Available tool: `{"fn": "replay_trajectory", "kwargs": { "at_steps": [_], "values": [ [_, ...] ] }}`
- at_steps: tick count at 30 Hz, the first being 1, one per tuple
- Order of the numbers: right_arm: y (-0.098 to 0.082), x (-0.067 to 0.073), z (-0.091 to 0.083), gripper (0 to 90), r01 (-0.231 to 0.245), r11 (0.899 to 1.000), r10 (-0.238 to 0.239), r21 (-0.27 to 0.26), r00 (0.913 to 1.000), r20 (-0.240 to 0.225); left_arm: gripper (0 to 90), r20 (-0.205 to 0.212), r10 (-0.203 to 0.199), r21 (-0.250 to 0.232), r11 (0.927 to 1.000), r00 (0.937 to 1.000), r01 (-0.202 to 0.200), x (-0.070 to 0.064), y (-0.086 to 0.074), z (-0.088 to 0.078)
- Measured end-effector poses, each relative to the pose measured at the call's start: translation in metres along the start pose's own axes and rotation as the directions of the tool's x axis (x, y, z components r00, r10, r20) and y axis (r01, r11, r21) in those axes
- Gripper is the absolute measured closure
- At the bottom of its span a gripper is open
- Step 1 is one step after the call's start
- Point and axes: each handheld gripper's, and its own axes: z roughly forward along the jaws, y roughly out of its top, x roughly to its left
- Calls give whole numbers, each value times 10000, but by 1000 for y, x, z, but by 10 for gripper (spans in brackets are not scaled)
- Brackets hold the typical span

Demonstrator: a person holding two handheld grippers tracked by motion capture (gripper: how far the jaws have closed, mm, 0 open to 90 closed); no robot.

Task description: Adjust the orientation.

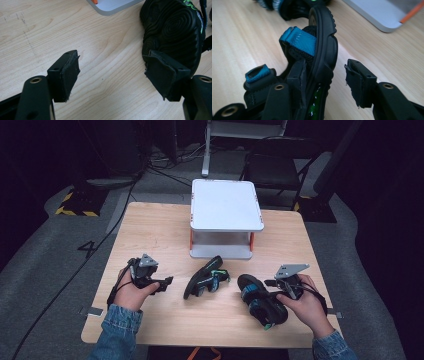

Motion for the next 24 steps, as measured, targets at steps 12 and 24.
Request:
{"fn": "replay_trajectory", "kwargs": {
  "at_steps": [12, 24],
  "values": [
    [-25, -32, 13, 631, -748, 9972, 735, -6, 9785, 1926, 270, 69, 138, 5, 9999, 9999, -138, -3, 1, 4],
    [-28, -49, -19, 453, -959, 9949, 1006, -312, 9660, 2382, 270, 188, 136, -28, 9999, 9997, -136, -3, 0, 5]
  ]
}}
